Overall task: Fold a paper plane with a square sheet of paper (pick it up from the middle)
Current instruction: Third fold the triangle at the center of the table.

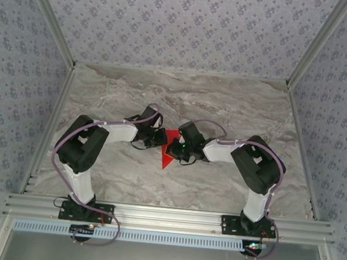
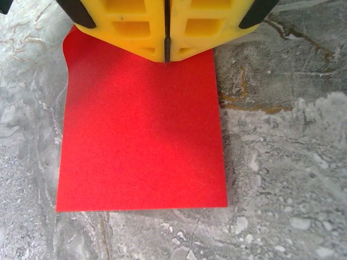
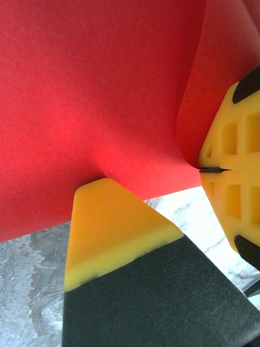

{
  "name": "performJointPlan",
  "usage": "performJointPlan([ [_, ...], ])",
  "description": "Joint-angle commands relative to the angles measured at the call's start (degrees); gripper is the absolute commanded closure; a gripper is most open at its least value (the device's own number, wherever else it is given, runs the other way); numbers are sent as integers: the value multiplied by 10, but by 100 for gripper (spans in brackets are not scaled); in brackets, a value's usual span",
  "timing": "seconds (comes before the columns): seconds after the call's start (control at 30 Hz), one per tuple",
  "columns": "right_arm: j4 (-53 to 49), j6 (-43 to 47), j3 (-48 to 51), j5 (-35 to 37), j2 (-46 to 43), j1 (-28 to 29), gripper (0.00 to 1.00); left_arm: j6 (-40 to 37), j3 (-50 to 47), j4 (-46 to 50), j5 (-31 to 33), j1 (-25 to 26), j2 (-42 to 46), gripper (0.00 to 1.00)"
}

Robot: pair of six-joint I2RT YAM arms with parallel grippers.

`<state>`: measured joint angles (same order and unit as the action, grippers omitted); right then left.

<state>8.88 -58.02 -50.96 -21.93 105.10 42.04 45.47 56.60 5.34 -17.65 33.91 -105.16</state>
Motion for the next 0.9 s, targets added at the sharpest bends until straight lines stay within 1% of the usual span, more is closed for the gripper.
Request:
performJointPlan([
  [0.0, 1, 15, -13, -3, 13, 5, 98, -5, 6, 18, -7, 9, -19, 91],
  [0.6, 16, 24, -10, -1, 20, 1, 98, -6, 6, 18, -9, 9, -20, 91],
  [0.87, -9, 25, -8, 10, 23, 1, 98, -7, 13, 30, -3, 8, -12, 91],
])
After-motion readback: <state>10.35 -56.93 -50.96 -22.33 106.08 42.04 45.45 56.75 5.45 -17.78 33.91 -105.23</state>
